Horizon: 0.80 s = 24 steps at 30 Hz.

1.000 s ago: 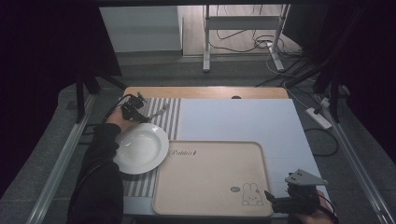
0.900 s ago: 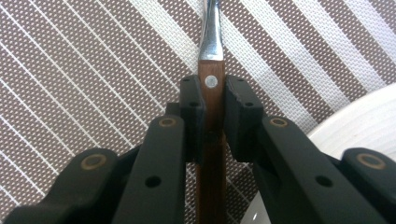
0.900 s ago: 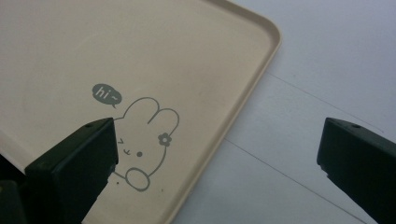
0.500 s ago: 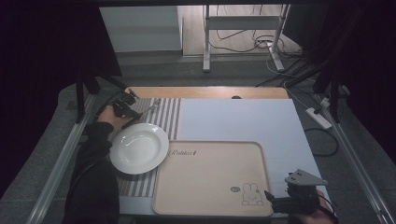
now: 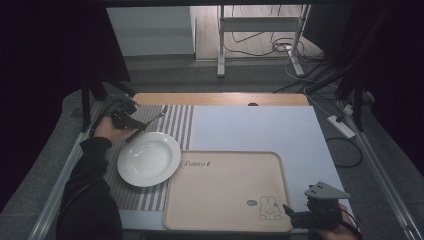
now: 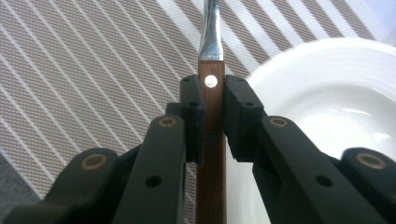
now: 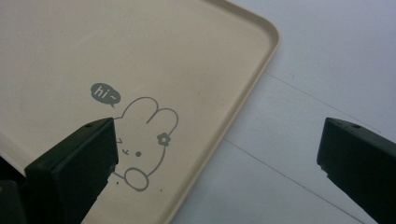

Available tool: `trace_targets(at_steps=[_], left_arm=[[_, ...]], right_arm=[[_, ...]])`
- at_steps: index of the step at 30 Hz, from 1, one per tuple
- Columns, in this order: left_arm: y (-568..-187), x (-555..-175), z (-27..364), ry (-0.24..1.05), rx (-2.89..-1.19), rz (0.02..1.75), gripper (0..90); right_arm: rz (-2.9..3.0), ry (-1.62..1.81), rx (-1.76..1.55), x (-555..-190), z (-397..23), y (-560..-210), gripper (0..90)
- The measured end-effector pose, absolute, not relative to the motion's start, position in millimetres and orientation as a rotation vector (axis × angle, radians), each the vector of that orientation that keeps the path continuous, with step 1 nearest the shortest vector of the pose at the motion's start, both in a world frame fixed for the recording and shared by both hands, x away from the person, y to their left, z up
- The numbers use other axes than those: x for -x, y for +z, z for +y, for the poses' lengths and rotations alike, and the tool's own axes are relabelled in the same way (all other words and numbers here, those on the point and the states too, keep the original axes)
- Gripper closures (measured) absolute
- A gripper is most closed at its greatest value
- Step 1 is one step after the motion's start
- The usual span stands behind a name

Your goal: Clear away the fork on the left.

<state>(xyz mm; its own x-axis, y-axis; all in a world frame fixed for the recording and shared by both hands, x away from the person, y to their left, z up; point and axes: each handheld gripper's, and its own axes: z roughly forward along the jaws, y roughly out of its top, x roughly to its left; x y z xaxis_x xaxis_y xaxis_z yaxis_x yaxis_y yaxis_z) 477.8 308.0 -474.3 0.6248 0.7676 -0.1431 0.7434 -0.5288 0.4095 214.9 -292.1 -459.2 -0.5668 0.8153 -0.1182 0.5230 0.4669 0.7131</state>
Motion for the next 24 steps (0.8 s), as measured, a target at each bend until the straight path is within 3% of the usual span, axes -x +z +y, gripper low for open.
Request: trace_targets(at_steps=[24], left_arm=[[-480, -410, 276, 0.079, -2.423, 1.109, 77.7]], right_arm=[[2.272, 0.873, -1.110, -215, -291, -459, 0.0]])
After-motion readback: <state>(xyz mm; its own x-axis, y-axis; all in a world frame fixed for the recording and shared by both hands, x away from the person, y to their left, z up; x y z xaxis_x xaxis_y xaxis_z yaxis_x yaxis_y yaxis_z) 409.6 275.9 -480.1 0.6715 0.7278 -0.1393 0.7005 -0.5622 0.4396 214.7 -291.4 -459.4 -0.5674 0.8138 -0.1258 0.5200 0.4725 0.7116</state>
